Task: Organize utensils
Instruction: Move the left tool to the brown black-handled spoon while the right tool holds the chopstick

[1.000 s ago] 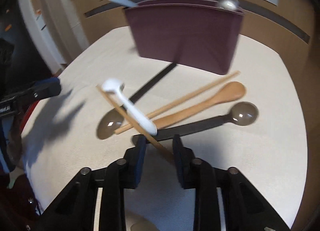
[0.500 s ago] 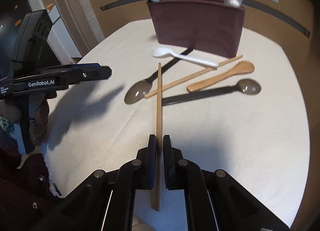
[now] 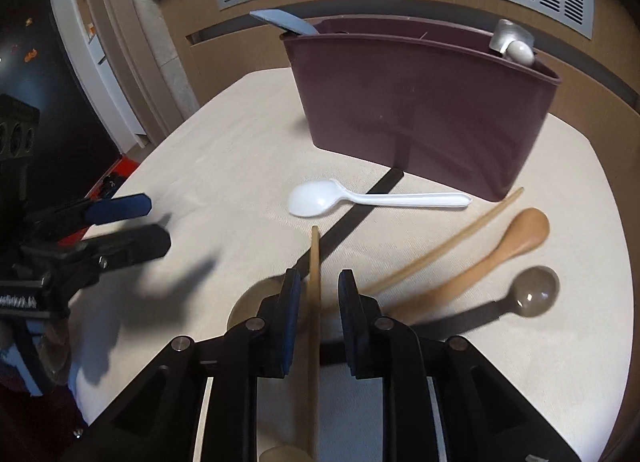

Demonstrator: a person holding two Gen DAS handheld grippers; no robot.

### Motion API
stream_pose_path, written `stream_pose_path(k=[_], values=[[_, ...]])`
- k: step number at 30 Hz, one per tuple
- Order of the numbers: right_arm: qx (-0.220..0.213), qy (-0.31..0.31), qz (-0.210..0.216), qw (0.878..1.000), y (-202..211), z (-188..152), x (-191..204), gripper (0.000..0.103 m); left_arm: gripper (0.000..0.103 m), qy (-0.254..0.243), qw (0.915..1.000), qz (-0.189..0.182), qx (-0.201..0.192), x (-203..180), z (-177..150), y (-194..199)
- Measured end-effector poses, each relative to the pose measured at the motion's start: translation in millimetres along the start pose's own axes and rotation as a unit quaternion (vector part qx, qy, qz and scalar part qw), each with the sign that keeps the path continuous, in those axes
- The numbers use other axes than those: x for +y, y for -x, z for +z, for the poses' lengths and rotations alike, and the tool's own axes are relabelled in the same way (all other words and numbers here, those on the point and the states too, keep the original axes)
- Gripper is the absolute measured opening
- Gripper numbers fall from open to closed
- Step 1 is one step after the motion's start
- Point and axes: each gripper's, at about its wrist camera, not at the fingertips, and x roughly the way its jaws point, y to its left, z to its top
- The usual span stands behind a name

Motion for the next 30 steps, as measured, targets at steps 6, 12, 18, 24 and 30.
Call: stream_pose_path(k=[6, 12, 18, 24, 30], values=[[0.004, -0.004, 0.0, 1.0, 0.1, -2.9, -3.2, 0.006, 0.084, -0.03, 0.9985, -0.017, 0.043, -13.4, -5.1, -16.4], [-0.018, -0.052, -0.023, 0.998, 28.4, -26.8, -33.3, 0.004, 0.084, -0.047, 0.9965, -0.022, 0.065, -28.7, -7.7, -26.2], [-0.028, -0.088, -0.065, 0.994, 49.5, -50.0, -62.0, 0.004, 0.084, -0.061, 0.9958, -0.022, 0.064, -39.8, -6.0, -29.3], [-0.029, -0.037, -0.028, 0.999, 54.7, -50.9, -33.2, 0.011, 0.084, -0.047, 0.9986, 0.004, 0.022, -33.5, -1.1, -18.7], [-0.016, 0.01, -0.034, 0.999, 30.1, -26.3, -3.5, 0.021, 0.084, -0.018, 0.998, 0.046, -0.039, -8.3, 5.7, -1.5]])
